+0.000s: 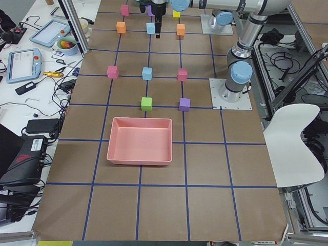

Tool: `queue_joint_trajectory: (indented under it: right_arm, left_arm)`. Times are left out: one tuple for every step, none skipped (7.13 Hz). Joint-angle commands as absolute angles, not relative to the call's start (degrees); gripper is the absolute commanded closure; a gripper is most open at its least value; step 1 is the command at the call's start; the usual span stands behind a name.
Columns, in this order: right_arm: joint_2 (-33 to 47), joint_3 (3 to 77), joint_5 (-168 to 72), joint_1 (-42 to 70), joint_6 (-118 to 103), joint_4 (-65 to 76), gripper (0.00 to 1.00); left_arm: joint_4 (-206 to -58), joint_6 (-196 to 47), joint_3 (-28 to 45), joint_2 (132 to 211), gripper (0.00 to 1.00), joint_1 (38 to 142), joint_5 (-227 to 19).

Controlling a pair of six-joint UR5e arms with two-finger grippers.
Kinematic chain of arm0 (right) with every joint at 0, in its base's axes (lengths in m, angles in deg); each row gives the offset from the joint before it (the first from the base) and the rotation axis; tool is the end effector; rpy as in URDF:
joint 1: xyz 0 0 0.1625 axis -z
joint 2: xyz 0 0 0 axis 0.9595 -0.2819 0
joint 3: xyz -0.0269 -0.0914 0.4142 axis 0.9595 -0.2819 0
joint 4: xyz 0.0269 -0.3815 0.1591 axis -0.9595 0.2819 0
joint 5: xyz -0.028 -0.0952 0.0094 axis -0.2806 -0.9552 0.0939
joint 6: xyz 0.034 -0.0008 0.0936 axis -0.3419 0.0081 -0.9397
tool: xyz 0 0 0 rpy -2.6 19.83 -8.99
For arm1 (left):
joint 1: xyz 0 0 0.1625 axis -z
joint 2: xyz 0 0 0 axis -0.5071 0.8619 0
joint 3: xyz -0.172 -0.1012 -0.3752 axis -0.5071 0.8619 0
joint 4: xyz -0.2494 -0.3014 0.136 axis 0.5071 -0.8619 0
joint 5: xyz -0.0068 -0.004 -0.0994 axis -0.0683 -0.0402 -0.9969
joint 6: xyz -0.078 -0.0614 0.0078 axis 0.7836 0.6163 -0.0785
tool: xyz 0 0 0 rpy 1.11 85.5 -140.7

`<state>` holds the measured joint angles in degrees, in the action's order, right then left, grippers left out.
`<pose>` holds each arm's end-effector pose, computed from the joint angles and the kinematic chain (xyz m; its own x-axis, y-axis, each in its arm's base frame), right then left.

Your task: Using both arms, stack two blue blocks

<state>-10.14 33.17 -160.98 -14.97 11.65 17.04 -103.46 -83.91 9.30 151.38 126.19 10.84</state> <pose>0.1203 -0.5147 0.4926 -0.9996 -0.0262 0.0041 -0.0261 0.9996 0.0106 -0.1760 -0.4743 0.4837 -0.9986 0.0043 -0.0525 0.0058 0.9996 -0.0280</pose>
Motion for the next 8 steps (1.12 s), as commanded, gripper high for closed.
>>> queue_joint_trajectory:
  right_arm:
    - [-10.14, 33.19, -160.98, -14.96, 11.57, 16.96, 0.0]
    - [-10.14, 33.19, -160.98, -14.96, 11.66, 16.96, 0.0]
    - [-10.14, 33.19, -160.98, -14.96, 11.66, 16.96, 0.0]
    - [-10.14, 33.19, -160.98, -14.96, 11.57, 16.96, 0.0]
    - [-10.14, 33.28, -161.07, -14.96, 11.66, 16.96, 0.0]
    - [-10.06, 33.37, -161.07, -15.05, 11.66, 16.96, 0.0]
    - [-9.18, 33.46, -161.15, -15.05, 11.22, 16.96, 0.0]
    - [-6.65, 35.46, -160.02, -15.05, 10.7, 17.83, 0.0]
  left_arm:
    - [-103.46, -83.94, 9.3, 151.38, 0.0, 126.19, 10.85]
    - [-103.46, -83.94, 9.3, 151.38, 0.0, 126.19, 10.85]
    - [-103.46, -83.94, 9.3, 151.38, 0.0, 126.19, 10.85]
    - [-103.46, -83.94, 9.3, 151.38, 0.0, 126.19, 10.85]
    - [-103.46, -83.94, 9.3, 151.38, 0.0, 126.19, 10.85]
    - [-103.46, -83.94, 9.3, 151.38, 0.0, 126.19, 10.85]
    - [-103.46, -83.94, 9.3, 151.38, 0.0, 126.19, 10.85]
    - [-103.55, -83.94, 9.38, 151.38, 0.0, 126.19, 10.85]
